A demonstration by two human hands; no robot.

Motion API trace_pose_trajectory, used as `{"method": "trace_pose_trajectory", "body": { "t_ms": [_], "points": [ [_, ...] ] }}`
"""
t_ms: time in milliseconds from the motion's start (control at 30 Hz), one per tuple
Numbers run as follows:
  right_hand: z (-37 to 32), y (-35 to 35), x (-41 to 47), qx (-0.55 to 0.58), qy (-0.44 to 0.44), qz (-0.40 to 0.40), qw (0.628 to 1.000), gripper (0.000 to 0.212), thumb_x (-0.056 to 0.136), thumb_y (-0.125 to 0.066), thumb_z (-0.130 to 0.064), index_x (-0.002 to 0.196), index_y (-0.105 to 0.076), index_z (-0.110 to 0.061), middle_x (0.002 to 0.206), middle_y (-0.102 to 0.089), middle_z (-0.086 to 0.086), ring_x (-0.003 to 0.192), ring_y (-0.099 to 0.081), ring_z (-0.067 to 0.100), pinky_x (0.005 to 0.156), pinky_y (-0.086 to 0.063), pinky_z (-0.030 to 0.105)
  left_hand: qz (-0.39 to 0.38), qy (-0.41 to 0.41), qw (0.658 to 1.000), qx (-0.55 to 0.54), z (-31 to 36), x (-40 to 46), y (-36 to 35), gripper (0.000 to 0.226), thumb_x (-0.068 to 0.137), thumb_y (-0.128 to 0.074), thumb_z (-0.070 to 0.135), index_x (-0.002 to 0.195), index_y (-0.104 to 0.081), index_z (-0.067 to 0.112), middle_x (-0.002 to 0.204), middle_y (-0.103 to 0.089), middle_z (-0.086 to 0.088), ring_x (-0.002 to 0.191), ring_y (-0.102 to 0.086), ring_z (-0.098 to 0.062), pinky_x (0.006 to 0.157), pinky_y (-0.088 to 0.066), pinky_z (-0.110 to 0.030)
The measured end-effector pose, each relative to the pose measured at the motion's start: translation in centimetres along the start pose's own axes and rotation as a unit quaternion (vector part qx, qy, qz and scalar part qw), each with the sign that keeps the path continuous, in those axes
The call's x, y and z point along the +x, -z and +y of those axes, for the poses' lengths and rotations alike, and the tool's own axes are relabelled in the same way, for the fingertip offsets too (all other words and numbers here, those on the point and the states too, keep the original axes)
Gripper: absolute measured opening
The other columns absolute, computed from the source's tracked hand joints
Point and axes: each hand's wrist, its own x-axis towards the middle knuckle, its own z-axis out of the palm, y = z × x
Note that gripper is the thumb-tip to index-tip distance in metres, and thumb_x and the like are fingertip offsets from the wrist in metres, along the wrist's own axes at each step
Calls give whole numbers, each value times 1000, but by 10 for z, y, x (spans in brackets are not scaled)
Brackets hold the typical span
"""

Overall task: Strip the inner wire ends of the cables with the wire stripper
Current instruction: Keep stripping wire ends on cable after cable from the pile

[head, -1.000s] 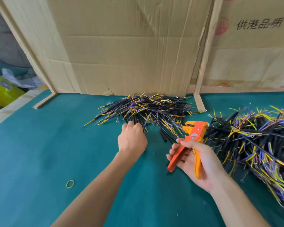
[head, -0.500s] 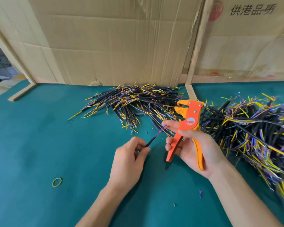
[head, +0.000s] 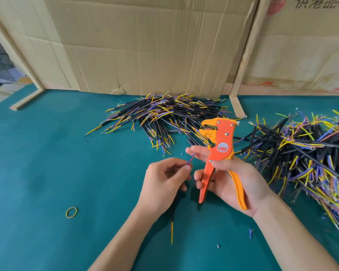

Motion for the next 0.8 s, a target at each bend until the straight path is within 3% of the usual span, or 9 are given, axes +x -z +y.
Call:
{"method": "trace_pose_trajectory", "body": {
  "t_ms": [333,433,500,567,667,800],
  "points": [
    [4,1,5,9,-6,19,1000,58,83,-59,-11,141,-57,-3,146,-57,15,84,-65,31,78,-55,41,38,60,992,-100,4,7,6,6,92,-71,10,88,-74,11,73,-72,-2,53,-57,-13,55,-45,-18],
    [3,3,6,6,6,32,999,63,80,-61,-14,141,-56,-4,146,-57,12,84,-66,29,78,-55,40,-65,76,994,-38,7,8,14,7,96,-67,11,100,-72,10,77,-73,-1,54,-58,-11,51,-40,-14],
    [0,7,6,10,27,49,998,66,78,-62,-17,142,-55,-3,147,-57,10,85,-66,27,79,-54,40,-170,80,982,-11,10,8,19,15,97,-65,8,111,-69,7,78,-73,-3,52,-55,-11,49,-40,-12],
    [-5,11,4,20,53,73,996,63,80,-61,-17,141,-55,-2,148,-56,12,86,-66,26,79,-53,39,-224,92,970,-17,13,8,26,23,97,-64,6,119,-65,6,81,-74,-4,52,-54,-11,48,-37,-14],
    [-13,18,0,40,83,103,990,61,79,-62,-18,138,-59,1,145,-57,15,89,-67,27,77,-55,37,-227,109,967,-38,14,10,35,33,90,-72,10,122,-66,11,87,-75,-3,57,-53,-13,49,-35,-21],
    [-16,20,-2,46,104,132,985,61,79,-60,-18,137,-58,2,142,-61,15,91,-68,28,76,-56,37,-195,114,971,-78,15,13,50,39,78,-70,10,117,-70,10,93,-75,-6,61,-55,-10,52,-39,-17]
  ]
}}
